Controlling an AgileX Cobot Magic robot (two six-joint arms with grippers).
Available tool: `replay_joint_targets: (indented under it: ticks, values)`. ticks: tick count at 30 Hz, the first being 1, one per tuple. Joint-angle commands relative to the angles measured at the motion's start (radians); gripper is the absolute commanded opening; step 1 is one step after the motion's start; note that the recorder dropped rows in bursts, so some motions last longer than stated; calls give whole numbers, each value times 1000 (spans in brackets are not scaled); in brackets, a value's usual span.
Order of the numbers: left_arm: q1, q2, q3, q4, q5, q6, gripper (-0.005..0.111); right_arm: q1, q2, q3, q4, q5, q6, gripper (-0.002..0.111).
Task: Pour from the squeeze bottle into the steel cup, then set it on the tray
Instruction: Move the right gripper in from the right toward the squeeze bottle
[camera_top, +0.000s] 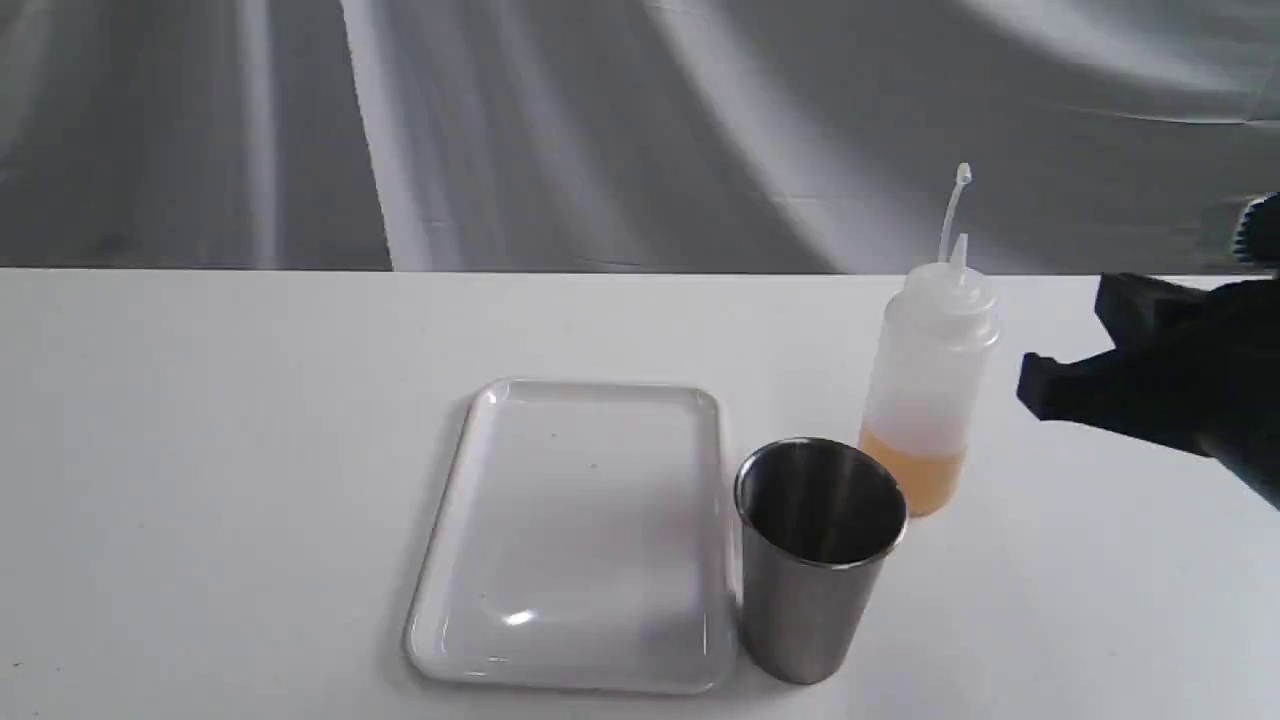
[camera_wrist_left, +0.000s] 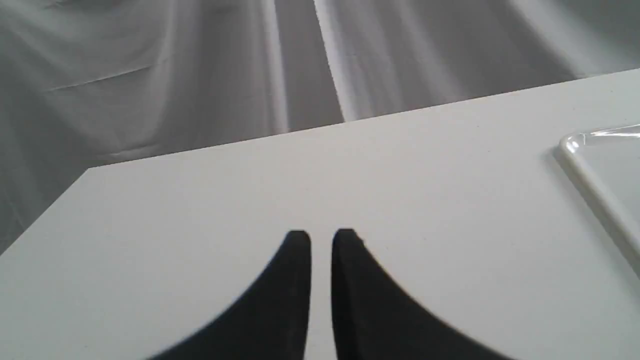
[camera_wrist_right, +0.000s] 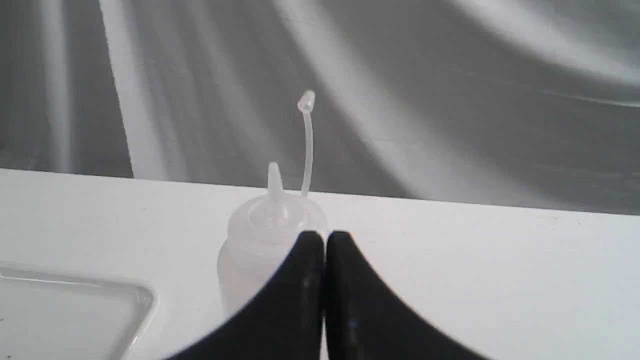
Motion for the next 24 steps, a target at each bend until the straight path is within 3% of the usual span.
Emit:
replay_joint_targets:
  ticks: [1, 10, 17, 24]
  values:
    - [2, -3, 4, 0, -15, -7, 8, 2, 47, 8, -11, -52, 15, 0]
    - [2, -3, 4, 0, -15, -7, 8, -69, 202, 42, -214, -123, 33, 0]
    - [2, -3, 4, 0, -15, -5, 8, -214, 217, 51, -397, -139, 259, 0]
    - [2, -3, 4, 0, -15, -8, 8, -403, 217, 17, -891, -361, 538, 0]
